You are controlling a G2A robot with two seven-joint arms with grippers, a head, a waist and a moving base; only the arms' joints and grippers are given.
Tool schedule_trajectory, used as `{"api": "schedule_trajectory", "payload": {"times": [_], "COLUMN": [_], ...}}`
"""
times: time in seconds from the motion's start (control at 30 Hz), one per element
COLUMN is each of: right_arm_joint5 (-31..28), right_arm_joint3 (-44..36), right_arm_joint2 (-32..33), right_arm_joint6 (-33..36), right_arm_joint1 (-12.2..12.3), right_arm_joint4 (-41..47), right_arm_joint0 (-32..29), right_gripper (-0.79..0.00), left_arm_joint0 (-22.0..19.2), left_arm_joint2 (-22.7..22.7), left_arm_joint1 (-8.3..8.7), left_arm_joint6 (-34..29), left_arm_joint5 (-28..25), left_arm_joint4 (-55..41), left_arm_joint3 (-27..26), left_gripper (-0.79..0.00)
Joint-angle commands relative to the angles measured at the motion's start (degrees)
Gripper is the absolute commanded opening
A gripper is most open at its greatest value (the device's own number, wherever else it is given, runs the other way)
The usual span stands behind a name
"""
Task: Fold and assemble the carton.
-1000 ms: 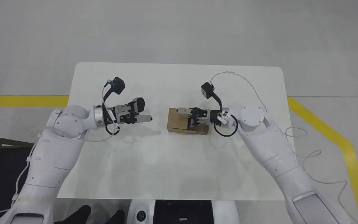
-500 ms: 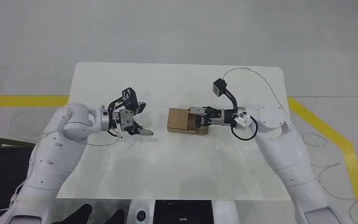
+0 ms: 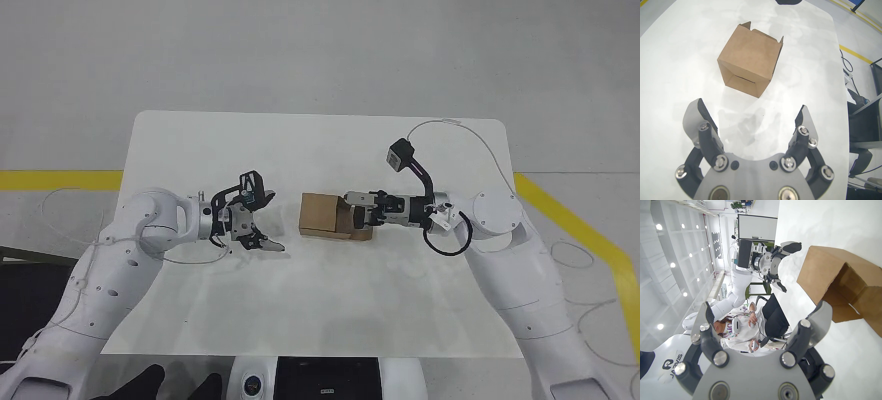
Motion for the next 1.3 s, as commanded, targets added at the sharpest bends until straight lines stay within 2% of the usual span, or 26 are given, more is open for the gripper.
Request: {"api": "schedule_trajectory", "payload": {"times": [0.0,0.17,0.3,0.57,0.83,1.13,1.27], "right_arm_joint5": [0.0,0.0,0.0,0.0,0.0,0.0,0.0], "right_arm_joint3": [0.0,0.0,0.0,0.0,0.0,0.0,0.0], "right_arm_joint2": [0.0,0.0,0.0,0.0,0.0,0.0,0.0], "right_arm_joint6": [0.0,0.0,0.0,0.0,0.0,0.0,0.0], "right_arm_joint1": [0.0,0.0,0.0,0.0,0.0,0.0,0.0], "right_arm_joint4": [0.0,0.0,0.0,0.0,0.0,0.0,0.0], "right_arm_joint0": [0.0,0.0,0.0,0.0,0.0,0.0,0.0], "right_gripper": [0.000,0.000,0.000,0.000,0.000,0.000,0.000], "left_arm_joint0": [0.0,0.0,1.4,1.7,-4.0,-10.5,-13.1], "left_arm_joint2": [0.0,0.0,-1.0,-1.5,5.2,14.2,17.5], "left_arm_joint1": [-0.01,-0.01,0.30,0.73,-0.11,-1.52,-2.09], "left_arm_joint6": [0.0,0.0,-0.1,2.7,7.4,13.9,19.1], "left_arm_joint5": [0.0,0.0,2.3,0.0,0.0,0.0,0.0], "left_arm_joint4": [0.0,0.0,0.9,4.0,9.0,13.6,16.3], "left_arm_joint3": [0.0,0.0,-0.1,-1.5,-0.9,4.8,8.1], "left_gripper": [0.000,0.000,0.000,0.000,0.000,0.000,0.000]}}
